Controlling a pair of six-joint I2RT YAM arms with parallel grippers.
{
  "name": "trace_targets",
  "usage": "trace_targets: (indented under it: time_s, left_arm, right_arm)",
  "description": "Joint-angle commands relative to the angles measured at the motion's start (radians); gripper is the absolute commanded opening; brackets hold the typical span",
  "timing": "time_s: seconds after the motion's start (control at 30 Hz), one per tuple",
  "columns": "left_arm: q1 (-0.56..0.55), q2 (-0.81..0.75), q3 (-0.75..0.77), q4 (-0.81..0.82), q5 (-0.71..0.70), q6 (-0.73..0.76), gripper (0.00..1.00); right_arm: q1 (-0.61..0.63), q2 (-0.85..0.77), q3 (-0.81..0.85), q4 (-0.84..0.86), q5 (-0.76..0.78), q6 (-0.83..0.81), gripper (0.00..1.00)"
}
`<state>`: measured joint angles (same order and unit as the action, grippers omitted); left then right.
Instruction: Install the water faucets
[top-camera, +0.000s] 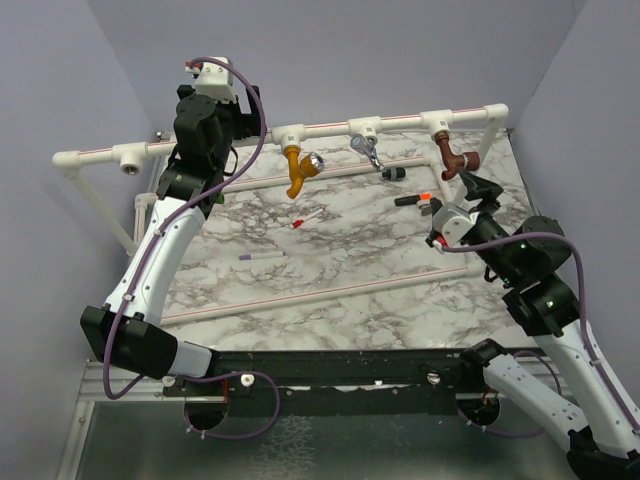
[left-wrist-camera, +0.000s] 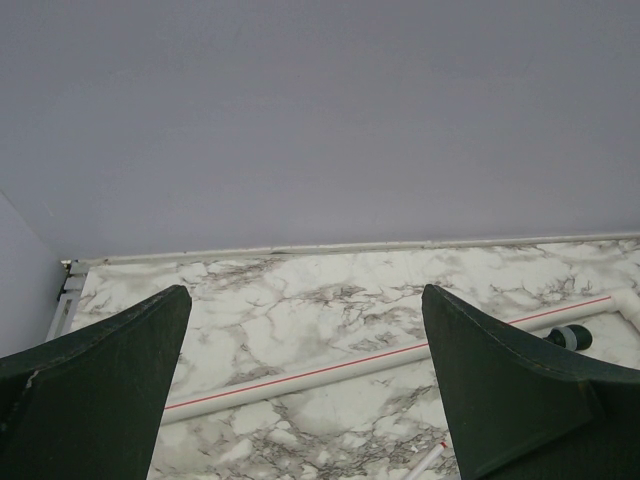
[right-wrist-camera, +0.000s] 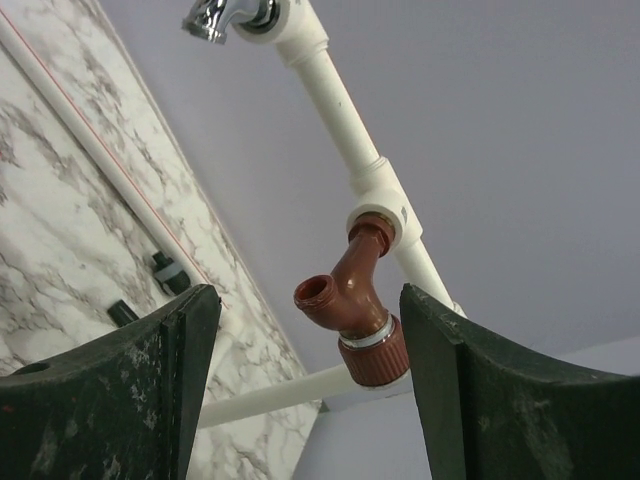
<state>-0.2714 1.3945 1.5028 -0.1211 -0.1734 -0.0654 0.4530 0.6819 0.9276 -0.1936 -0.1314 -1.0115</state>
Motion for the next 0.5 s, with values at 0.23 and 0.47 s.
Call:
trace_targets:
  time_s: [0.23,0.47]
  left_arm:
    - [0.006,0.049,-0.043,-0.134,0.006,-0.018,0.99]
    - [0.006,0.052,-0.043,-0.134,0.009,-0.017,0.99]
  right_arm:
    - [0.006,0.069,-0.081,0.255,0.181,-0.255,0.77]
    - [0.019,0.119,-0.139,0.443,0.294,-0.37,0.76]
